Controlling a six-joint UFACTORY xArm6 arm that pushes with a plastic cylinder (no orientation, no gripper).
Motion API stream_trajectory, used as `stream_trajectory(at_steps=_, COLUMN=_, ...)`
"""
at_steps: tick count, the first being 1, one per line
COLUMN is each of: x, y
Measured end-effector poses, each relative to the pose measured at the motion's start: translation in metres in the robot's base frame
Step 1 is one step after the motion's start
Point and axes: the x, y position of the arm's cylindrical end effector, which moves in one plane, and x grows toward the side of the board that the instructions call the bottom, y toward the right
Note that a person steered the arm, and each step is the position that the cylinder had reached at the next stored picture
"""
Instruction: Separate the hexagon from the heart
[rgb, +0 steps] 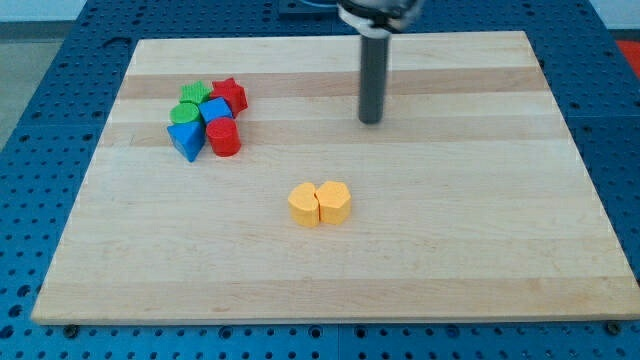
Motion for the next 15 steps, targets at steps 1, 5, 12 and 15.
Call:
stream_trajectory(at_steps=1, x=0.062, y=0.008)
stream_trajectory(at_steps=5, x=0.111, y=-0.109)
stream_trajectory(at_steps=12, x=0.007, y=-0.084)
stream_trajectory(at_steps=15, x=-0.004, y=-0.054)
